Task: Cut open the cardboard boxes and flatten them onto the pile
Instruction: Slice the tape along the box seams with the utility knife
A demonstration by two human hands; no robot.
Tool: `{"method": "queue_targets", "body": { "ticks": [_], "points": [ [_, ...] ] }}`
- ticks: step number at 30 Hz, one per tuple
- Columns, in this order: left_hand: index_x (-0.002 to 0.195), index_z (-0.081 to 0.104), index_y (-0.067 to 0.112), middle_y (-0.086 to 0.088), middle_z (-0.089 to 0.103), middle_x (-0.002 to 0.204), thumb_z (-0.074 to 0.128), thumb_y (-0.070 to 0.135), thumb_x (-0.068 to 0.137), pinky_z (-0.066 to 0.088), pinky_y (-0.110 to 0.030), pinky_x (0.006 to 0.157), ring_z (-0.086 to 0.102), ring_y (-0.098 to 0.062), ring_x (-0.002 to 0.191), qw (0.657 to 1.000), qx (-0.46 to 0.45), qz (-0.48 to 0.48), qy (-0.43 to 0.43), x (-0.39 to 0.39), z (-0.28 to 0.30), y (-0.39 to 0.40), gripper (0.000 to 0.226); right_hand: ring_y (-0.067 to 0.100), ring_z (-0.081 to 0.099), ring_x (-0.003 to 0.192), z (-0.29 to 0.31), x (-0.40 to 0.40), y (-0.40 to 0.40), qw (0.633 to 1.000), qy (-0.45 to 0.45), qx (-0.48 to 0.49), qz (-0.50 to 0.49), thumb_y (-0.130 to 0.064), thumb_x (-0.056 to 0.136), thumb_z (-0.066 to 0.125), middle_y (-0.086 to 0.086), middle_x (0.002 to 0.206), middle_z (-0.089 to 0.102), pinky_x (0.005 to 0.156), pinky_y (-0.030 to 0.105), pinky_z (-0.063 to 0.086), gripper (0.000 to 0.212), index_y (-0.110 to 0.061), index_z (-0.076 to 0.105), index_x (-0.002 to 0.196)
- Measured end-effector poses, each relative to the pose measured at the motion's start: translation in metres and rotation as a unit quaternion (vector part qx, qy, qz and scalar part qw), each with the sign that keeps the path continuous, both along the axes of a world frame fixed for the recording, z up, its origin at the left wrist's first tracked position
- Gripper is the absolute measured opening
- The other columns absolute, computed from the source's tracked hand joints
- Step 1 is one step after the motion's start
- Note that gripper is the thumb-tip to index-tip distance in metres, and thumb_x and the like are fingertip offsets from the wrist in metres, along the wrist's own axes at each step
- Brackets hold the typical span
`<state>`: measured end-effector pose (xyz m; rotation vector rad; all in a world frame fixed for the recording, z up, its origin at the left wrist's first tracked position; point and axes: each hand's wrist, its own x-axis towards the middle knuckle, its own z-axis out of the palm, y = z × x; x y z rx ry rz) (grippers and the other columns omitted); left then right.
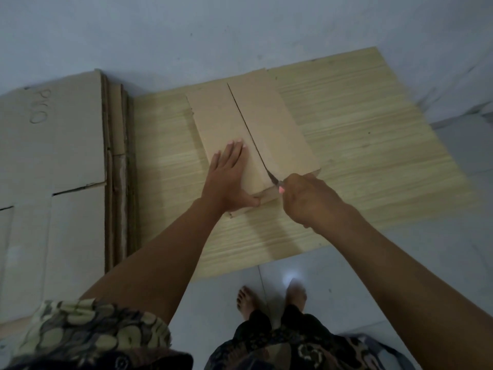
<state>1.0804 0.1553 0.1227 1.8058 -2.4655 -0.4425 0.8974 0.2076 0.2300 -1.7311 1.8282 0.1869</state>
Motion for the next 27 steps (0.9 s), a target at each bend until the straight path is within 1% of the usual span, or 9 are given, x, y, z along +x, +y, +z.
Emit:
{"method": "queue_targets", "body": {
  "ticks": [3, 5, 6, 8, 10, 17, 20, 23, 27],
  "points": [
    [0.162, 0.008, 0.007, -0.007, -0.001, 0.17, 0.051, 0.08, 0.05, 0.0, -0.048, 0.126, -0.004, -0.024, 0.157, 1.0, -0.003, 0.012, 0.0, -0.002, 0.002, 0.0, 0.14, 0.036, 0.058, 0.113, -0.01, 0.005, 0.0, 1.0, -0.013, -0.021, -0.011, -0.024, 0.105, 0.04, 0.015, 0.124, 0.057, 0.083, 0.035, 0.043, 0.028, -0.013, 0.056, 0.125],
    [0.162, 0.009, 0.006, -0.008, 0.001, 0.17, 0.044, 0.082, 0.047, 0.0, -0.048, 0.126, -0.003, -0.025, 0.157, 1.0, -0.006, 0.016, 0.012, -0.001, 0.002, 0.0, 0.142, 0.036, 0.056, 0.116, -0.015, 0.006, 0.004, 0.999, -0.023, -0.027, -0.018, -0.028, 0.107, 0.036, 0.017, 0.127, 0.058, 0.087, 0.035, 0.042, 0.033, -0.017, 0.056, 0.132],
    [0.162, 0.01, 0.006, -0.007, 0.002, 0.17, 0.049, 0.082, 0.048, 0.0, -0.047, 0.126, -0.002, -0.025, 0.157, 1.0, -0.005, 0.012, 0.016, -0.001, 0.003, 0.0, 0.142, 0.036, 0.056, 0.117, -0.016, 0.003, 0.007, 0.999, -0.025, -0.026, -0.019, -0.029, 0.108, 0.035, 0.016, 0.128, 0.058, 0.089, 0.036, 0.042, 0.035, -0.018, 0.055, 0.134],
    [0.162, 0.009, 0.007, -0.006, 0.0, 0.171, 0.071, 0.074, 0.055, -0.001, -0.047, 0.126, -0.004, -0.023, 0.157, 1.0, 0.0, 0.006, 0.015, 0.0, 0.005, -0.001, 0.141, 0.036, 0.056, 0.116, -0.015, -0.003, 0.013, 0.999, -0.021, -0.029, -0.013, -0.029, 0.109, 0.035, 0.017, 0.126, 0.057, 0.089, 0.036, 0.042, 0.035, -0.015, 0.055, 0.134],
    [0.162, 0.006, 0.008, -0.005, -0.003, 0.171, 0.081, 0.064, 0.06, -0.003, -0.045, 0.126, -0.006, -0.022, 0.157, 1.0, -0.005, 0.003, 0.008, 0.001, 0.004, -0.002, 0.139, 0.036, 0.056, 0.113, -0.013, -0.006, 0.02, 0.999, -0.015, -0.039, -0.012, -0.028, 0.109, 0.035, 0.017, 0.124, 0.058, 0.086, 0.036, 0.043, 0.034, -0.013, 0.056, 0.131],
    [0.162, 0.005, 0.008, -0.006, -0.004, 0.17, 0.084, 0.062, 0.06, -0.002, -0.046, 0.126, -0.005, -0.024, 0.157, 1.0, -0.001, -0.003, -0.013, -0.002, 0.005, -0.002, 0.139, 0.037, 0.053, 0.119, -0.008, 0.001, 0.03, 0.998, -0.04, -0.021, -0.038, -0.024, 0.108, 0.035, 0.018, 0.131, 0.053, 0.093, 0.036, 0.042, 0.036, -0.015, 0.051, 0.139],
    [0.162, 0.005, 0.009, -0.005, -0.003, 0.171, 0.084, 0.061, 0.061, -0.003, -0.045, 0.125, -0.005, -0.023, 0.157, 1.0, -0.004, -0.021, -0.009, -0.001, 0.005, -0.002, 0.138, 0.035, 0.055, 0.116, 0.006, -0.006, 0.03, 0.999, -0.028, -0.003, -0.026, -0.021, 0.106, 0.039, 0.016, 0.129, 0.053, 0.085, 0.032, 0.041, 0.031, -0.012, 0.053, 0.132],
    [0.161, 0.008, 0.006, -0.008, 0.0, 0.17, 0.084, 0.061, 0.059, 0.001, -0.049, 0.125, -0.002, -0.026, 0.157, 1.0, -0.018, -0.015, -0.007, -0.002, 0.003, -0.001, 0.139, 0.036, 0.062, 0.109, 0.018, 0.0, 0.016, 1.0, -0.022, -0.007, -0.021, -0.019, 0.104, 0.04, 0.018, 0.126, 0.055, 0.074, 0.035, 0.041, 0.027, -0.006, 0.054, 0.124],
    [0.159, 0.016, 0.001, -0.014, 0.009, 0.169, 0.084, 0.061, 0.054, 0.008, -0.054, 0.124, 0.008, -0.032, 0.156, 0.999, -0.032, -0.006, -0.004, -0.001, 0.001, 0.002, 0.139, 0.035, 0.061, 0.115, 0.03, 0.006, 0.0, 0.999, 0.009, 0.03, -0.024, -0.014, 0.102, 0.042, 0.018, 0.131, 0.051, 0.078, 0.039, 0.046, 0.031, -0.006, 0.051, 0.132]
  ]
}}
